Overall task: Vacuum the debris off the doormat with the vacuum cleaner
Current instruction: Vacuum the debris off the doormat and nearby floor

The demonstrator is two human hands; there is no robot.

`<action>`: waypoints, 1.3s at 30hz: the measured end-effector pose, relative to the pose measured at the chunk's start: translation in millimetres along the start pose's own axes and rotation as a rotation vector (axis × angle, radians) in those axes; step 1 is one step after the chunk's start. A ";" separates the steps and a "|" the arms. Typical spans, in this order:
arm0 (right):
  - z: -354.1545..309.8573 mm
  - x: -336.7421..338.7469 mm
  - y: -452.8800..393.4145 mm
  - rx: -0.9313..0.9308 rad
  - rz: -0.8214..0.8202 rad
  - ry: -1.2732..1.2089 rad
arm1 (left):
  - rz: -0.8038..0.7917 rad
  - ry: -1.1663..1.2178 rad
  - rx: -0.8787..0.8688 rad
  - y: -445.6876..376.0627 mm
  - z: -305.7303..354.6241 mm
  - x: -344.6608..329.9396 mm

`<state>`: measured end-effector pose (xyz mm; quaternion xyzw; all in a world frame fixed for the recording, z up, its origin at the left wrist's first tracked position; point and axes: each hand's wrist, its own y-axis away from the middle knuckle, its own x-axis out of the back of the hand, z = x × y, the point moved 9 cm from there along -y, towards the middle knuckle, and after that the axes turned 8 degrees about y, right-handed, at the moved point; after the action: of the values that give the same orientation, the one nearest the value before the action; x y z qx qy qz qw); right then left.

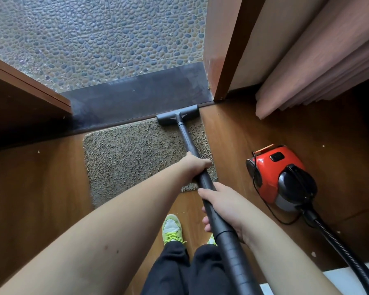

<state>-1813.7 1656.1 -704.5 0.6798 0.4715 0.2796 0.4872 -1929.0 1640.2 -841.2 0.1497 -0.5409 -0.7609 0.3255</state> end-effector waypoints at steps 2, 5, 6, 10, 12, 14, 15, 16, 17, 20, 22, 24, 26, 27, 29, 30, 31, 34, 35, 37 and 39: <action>3.9 -0.7 3.7 -0.002 0.002 0.013 | -0.008 -0.007 0.003 2.9 -4.8 -1.9; 10.5 -3.2 8.2 -0.010 0.009 0.024 | -0.022 -0.053 0.001 7.1 -13.4 -6.0; 12.3 -3.5 9.9 -0.007 0.016 0.034 | -0.020 -0.050 -0.004 8.6 -15.7 -6.7; 20.3 -5.0 19.4 0.004 0.025 0.069 | -0.027 -0.018 0.006 15.1 -27.6 -9.0; 25.9 -6.1 25.4 0.002 0.018 0.077 | -0.040 0.002 0.022 20.1 -35.6 -11.6; 33.0 -7.0 30.7 -0.008 0.013 0.066 | -0.061 0.025 0.044 26.6 -45.1 -16.2; 37.0 -7.8 32.8 -0.015 0.014 0.063 | -0.065 0.033 0.052 30.0 -49.6 -18.2; 40.6 -8.0 35.0 -0.019 0.021 0.068 | -0.064 0.038 0.050 33.2 -53.6 -19.4; 43.6 -7.9 36.5 -0.018 0.032 0.075 | -0.067 0.041 0.049 36.1 -56.0 -20.5; 45.9 -7.0 40.0 0.000 0.049 0.071 | -0.060 0.069 0.025 39.8 -55.2 -21.3; 41.3 -6.8 40.2 0.016 0.045 0.055 | -0.065 0.064 0.003 38.8 -47.3 -22.1; 34.4 -5.0 36.5 0.030 0.055 0.031 | -0.059 0.020 -0.034 36.5 -32.7 -20.8; 25.5 -2.7 29.1 0.042 0.073 0.009 | -0.052 -0.001 -0.065 31.5 -15.8 -18.5; 20.4 -1.8 24.2 0.047 0.081 -0.004 | -0.052 -0.020 -0.076 29.4 -6.8 -17.4; 9.6 -0.7 13.2 0.051 0.090 -0.050 | -0.052 -0.044 -0.095 23.6 9.2 -15.8; 4.4 -0.4 7.8 0.049 0.091 -0.083 | -0.059 -0.049 -0.097 21.0 16.3 -15.2; -0.1 -0.8 2.5 0.045 0.088 -0.118 | -0.059 -0.060 -0.095 16.9 21.6 -14.2; -9.7 -3.1 -9.7 0.026 0.074 -0.189 | -0.068 -0.073 -0.070 7.5 32.1 -10.3; -11.6 -3.2 -12.1 0.022 0.071 -0.201 | -0.077 -0.063 -0.061 5.2 33.7 -10.3; -14.5 -1.7 -12.9 0.020 0.065 -0.210 | -0.090 -0.051 -0.053 3.2 35.5 -11.7; -14.3 0.4 -10.4 0.016 0.058 -0.196 | -0.097 -0.028 -0.045 5.5 34.1 -14.8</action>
<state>-1829.4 1663.0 -708.9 0.7212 0.4038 0.2219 0.5173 -1935.9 1673.5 -825.4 0.1579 -0.5202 -0.7898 0.2841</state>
